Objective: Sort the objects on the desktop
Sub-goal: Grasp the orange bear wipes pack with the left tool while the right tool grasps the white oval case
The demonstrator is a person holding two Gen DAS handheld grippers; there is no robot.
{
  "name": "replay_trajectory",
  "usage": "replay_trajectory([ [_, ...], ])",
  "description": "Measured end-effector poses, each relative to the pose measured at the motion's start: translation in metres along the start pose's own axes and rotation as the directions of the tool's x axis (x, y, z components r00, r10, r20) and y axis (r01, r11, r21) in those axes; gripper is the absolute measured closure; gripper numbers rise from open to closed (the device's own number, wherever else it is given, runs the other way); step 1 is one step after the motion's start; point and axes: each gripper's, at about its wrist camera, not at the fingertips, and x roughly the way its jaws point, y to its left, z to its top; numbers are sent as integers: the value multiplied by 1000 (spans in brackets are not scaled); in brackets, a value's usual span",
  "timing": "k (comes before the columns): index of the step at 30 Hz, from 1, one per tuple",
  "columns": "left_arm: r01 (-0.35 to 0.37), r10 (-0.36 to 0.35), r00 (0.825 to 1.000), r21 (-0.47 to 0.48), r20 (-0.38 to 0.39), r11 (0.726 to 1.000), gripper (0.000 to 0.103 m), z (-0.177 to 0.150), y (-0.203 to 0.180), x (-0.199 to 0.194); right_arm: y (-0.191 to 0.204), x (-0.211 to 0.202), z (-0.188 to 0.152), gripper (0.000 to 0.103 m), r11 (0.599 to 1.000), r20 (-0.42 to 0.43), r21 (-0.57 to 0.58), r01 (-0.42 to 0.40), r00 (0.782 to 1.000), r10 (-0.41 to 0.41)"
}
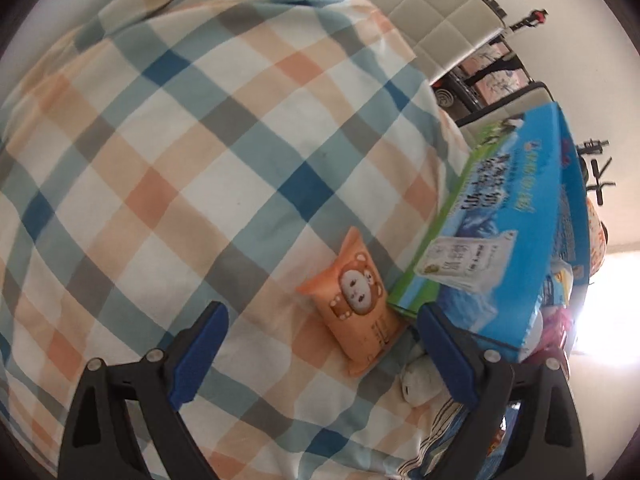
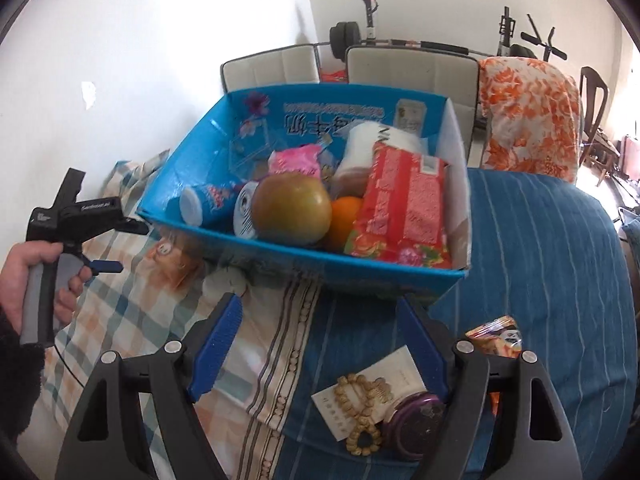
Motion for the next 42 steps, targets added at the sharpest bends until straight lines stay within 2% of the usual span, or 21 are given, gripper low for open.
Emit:
replay_trajectory([
  [4,127,-122,992,-117,43,985,8,2,15,17,11,17,-6,21,999,-65,32,-29,997,31],
  [5,152,-145,987,-118,63,981,14,0,16,17,13,19,-7,21,999,-73,38,-28,997,31],
  [6,193,-186,980,-110,71,975,25,-2,16,18,14,21,-8,21,999,-79,45,-31,996,34],
  [7,221,-213,974,-120,83,968,31,-3,16,18,17,22,-10,21,998,-84,52,-36,996,40],
  [8,217,-208,974,-111,88,970,51,-5,15,16,19,23,-11,21,998,-90,58,-38,995,43],
  [9,161,-155,985,-90,77,983,81,-6,13,17,21,24,-10,21,998,-97,60,-38,994,43],
  [10,140,-135,989,-71,66,988,81,-8,13,20,23,26,-9,21,998,-101,58,-38,994,44],
  [14,208,-202,977,-113,65,972,82,-19,33,27,34,31,-8,21,999,-121,36,-32,992,36],
  [15,207,-201,977,-107,67,972,83,-21,35,25,36,32,-8,21,999,-121,30,-25,992,28],
  [20,170,-168,982,-17,85,985,83,-43,43,-2,48,48,-2,21,999,-144,16,-35,989,37],
  [28,130,-131,991,47,9,990,84,-79,81,-37,89,127,6,21,992,-207,-128,-16,978,-11],
  [32,104,-106,994,77,17,992,84,-71,74,-54,103,165,4,21,986,-258,-161,-34,966,-9],
  [34,98,-102,994,102,28,990,85,-72,69,-61,109,179,-2,19,984,-266,-179,0,963,-48],
  [35,98,-102,994,114,30,989,85,-73,66,-63,113,181,-4,14,984,-252,-180,17,966,-63],
  [36,95,-100,994,126,33,987,86,-73,63,-66,116,181,-7,14,981,-235,-190,38,968,-83],
  [37,96,-102,994,140,34,985,86,-74,58,-67,119,181,-9,17,977,-223,-204,59,969,-105],
  [40,103,-111,993,179,30,978,88,-77,40,-68,123,172,-14,42,971,-190,-231,55,977,-100],
  [42,101,-110,994,219,27,970,90,-80,26,-68,125,162,-17,43,967,-173,-247,55,980,-100],
])
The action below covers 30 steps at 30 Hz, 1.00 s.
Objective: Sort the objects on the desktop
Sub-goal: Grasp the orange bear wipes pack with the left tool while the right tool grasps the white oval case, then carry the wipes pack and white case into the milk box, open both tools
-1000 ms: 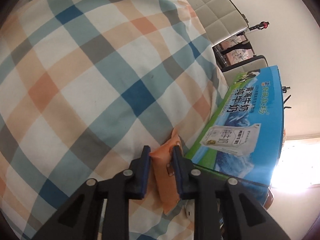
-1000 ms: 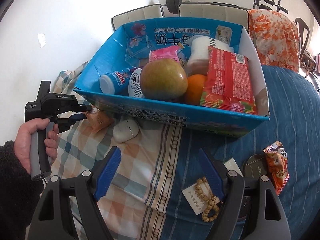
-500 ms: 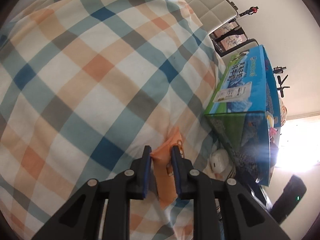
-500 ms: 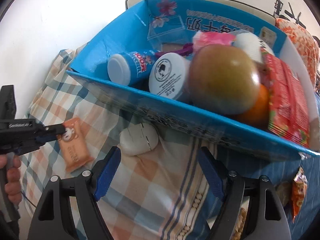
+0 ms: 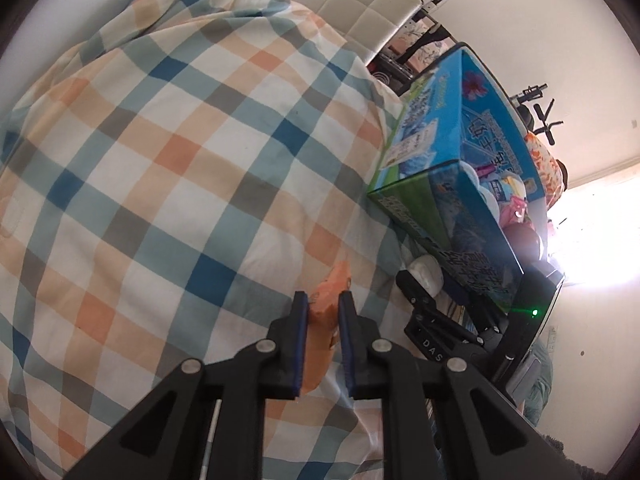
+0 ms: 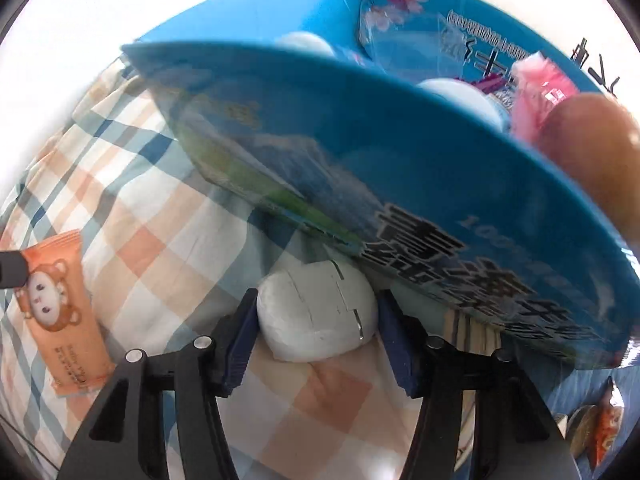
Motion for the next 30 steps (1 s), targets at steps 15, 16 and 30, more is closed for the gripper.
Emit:
replay_trajectory([
  [15,78,-86,996,194,30,978,91,-1,-91,-30,-49,-110,-36,43,981,170,184,-55,985,23],
  [16,90,-100,994,204,40,975,91,1,-98,-36,-57,-120,-36,43,980,186,190,-55,982,19],
  [30,191,-232,967,301,108,934,91,57,-203,-83,-130,-171,12,43,961,288,275,32,951,-115],
])
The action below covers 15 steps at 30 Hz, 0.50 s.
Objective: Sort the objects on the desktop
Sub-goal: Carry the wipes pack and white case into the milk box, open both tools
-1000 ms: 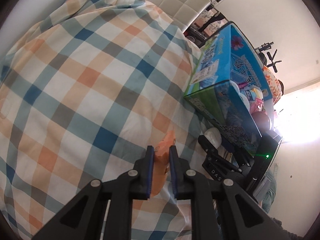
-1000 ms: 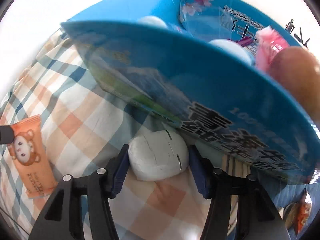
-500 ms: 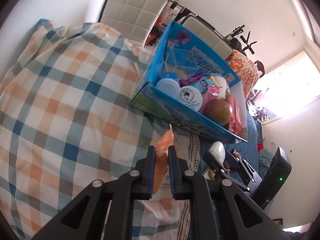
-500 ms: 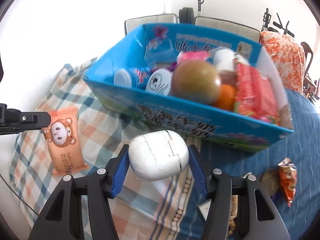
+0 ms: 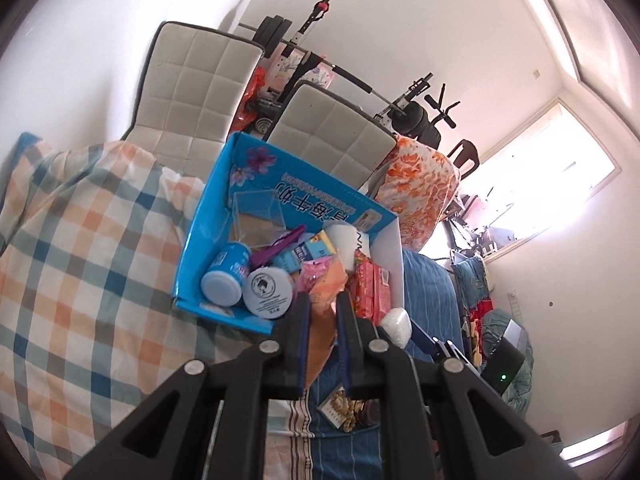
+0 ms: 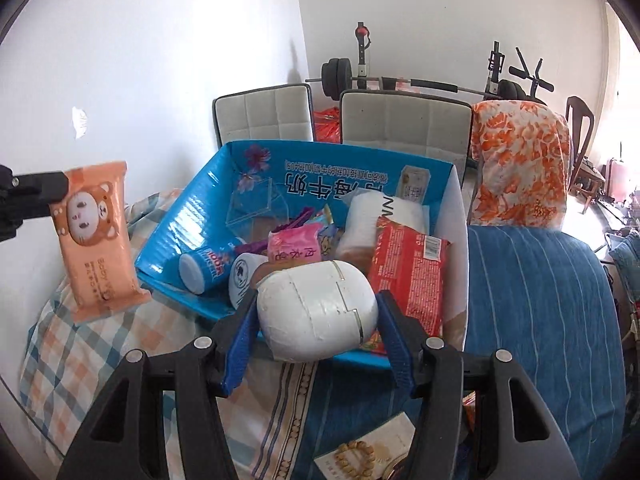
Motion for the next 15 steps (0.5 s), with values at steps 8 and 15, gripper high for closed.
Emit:
replay_trajectory([
  [8,-159,158,987,143,20,977,91,26,-28,52,-19,49,4,43,998,-100,52,42,994,-37],
  [15,-226,237,970,173,-47,959,91,23,-28,109,-30,65,-3,43,996,-159,58,73,985,-63],
])
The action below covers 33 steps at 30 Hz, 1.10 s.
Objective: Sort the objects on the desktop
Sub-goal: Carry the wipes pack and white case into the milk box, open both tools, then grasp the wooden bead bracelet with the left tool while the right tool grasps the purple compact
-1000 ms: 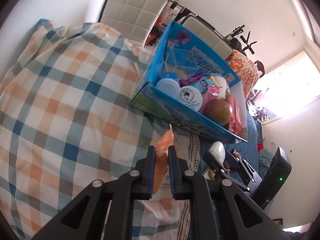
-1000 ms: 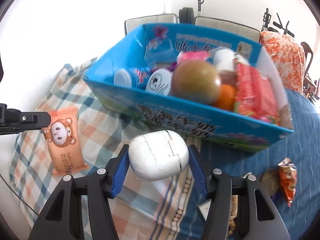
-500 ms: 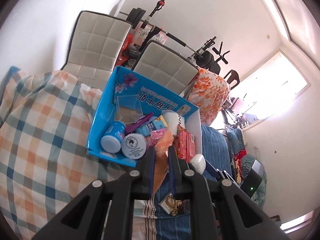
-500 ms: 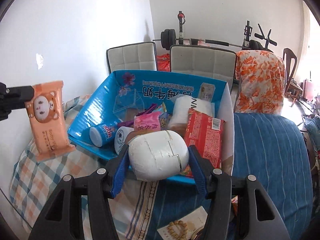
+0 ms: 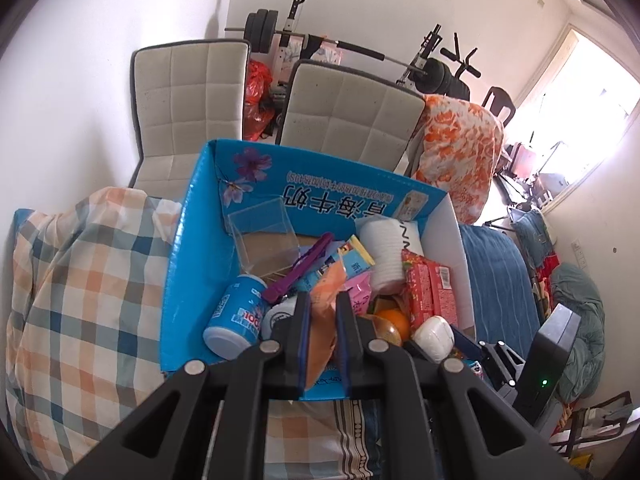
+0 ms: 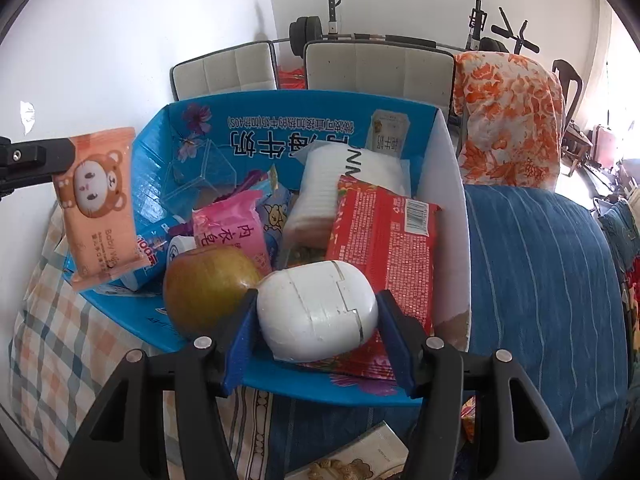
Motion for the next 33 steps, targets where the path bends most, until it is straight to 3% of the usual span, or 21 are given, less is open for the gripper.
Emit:
replay_trajectory([
  [15,-79,80,992,6,-97,997,91,-9,-3,62,-1,4,6,43,1000,-16,0,16,1000,-16],
  [20,-112,115,989,33,-94,993,91,-8,-6,73,1,10,15,43,999,-24,-24,26,999,-26],
  [26,-69,58,991,-94,-124,993,91,-18,12,71,-2,15,14,43,997,-33,-74,31,999,-34],
  [31,-53,10,982,-224,-188,973,91,-45,32,76,-18,17,14,43,999,-44,-38,23,999,-25],
  [33,-70,25,983,-242,-183,968,99,-64,40,79,-25,19,16,43,1000,-50,-20,20,998,-21],
])
